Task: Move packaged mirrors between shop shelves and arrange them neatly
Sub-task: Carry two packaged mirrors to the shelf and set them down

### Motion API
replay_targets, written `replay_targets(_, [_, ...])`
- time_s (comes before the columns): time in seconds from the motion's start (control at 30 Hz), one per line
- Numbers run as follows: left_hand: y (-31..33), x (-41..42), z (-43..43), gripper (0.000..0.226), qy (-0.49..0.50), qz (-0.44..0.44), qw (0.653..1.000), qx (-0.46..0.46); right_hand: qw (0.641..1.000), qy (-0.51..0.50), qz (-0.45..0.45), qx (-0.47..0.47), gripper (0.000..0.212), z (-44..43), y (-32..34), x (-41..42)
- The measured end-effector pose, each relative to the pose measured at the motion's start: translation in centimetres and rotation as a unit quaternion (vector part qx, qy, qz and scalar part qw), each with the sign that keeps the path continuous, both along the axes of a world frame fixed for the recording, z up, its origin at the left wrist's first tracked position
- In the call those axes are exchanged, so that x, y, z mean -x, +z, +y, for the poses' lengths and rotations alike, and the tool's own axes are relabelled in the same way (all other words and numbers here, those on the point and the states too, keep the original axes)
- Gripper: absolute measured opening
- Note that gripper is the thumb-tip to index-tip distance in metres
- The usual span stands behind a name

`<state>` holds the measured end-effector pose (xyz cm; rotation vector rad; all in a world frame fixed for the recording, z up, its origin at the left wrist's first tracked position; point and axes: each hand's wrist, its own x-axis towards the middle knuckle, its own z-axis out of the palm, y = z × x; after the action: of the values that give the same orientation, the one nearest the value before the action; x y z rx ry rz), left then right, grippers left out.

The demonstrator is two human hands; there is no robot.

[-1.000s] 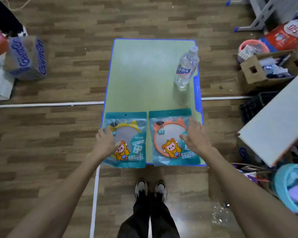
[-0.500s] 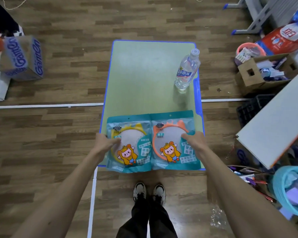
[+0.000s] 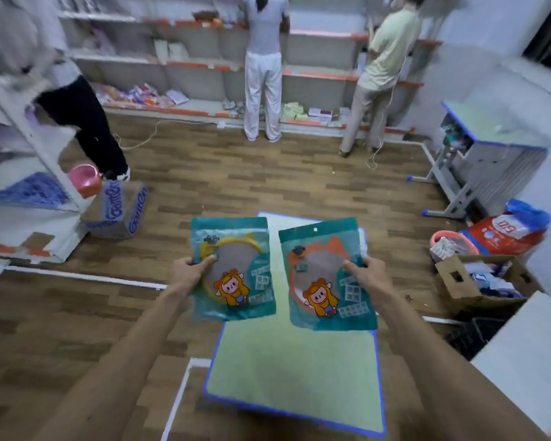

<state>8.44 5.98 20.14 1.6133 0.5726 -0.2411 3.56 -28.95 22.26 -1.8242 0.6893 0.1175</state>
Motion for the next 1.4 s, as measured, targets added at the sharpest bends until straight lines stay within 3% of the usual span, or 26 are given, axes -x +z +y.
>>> replay_targets(0.2, [9.5,0.4,6.4,0.034,0.084,-0.12,0.989,0.027,0.991,0.028,-0.121,-0.04,0.032,3.7,10.5,-4.2])
replay_targets(0.33, [14.5,5.9,9.6,0.019,0.171,-0.166,0.969,0.068,0.978,0.106,-0.127,-0.124,0.033,8.9,15.4,-4.1])
replay_targets(0.5, [15.5,16.2,16.2,0.027,0.294,-0.188,0.936,0.053,0.945,0.241,-0.142,-0.17,0.026,17.6,16.9,-2.6])
replay_targets(0.67, [13.9,30.7,21.8,0.025,0.44,-0.174,0.881,0.0,0.906,0.367,-0.086,-0.191,0.027,27.8,15.2,3.0])
replay_targets(0.73, [13.3,37.2,23.4,0.026,0.498,-0.155,0.853,-0.027,0.889,0.408,-0.09,-0.189,0.018,32.3,14.4,5.8])
replay_targets(0.87, [12.4,51.5,26.2,0.029,0.608,-0.122,0.783,-0.052,0.844,0.497,-0.098,-0.178,0.025,42.6,12.9,13.7])
replay_targets(0.97, [12.0,62.5,26.6,0.025,0.684,-0.103,0.718,-0.076,0.79,0.584,-0.07,-0.172,0.01,49.7,12.1,22.0])
replay_targets(1.2, [10.3,87.1,24.1,0.027,0.806,-0.064,0.582,-0.086,0.646,0.747,0.0,-0.156,0.017,63.1,9.0,45.2])
replay_targets(1.4, [9.8,102.2,19.8,0.026,0.878,-0.101,0.466,-0.046,0.542,0.826,-0.005,-0.157,0.011,69.6,7.3,64.7])
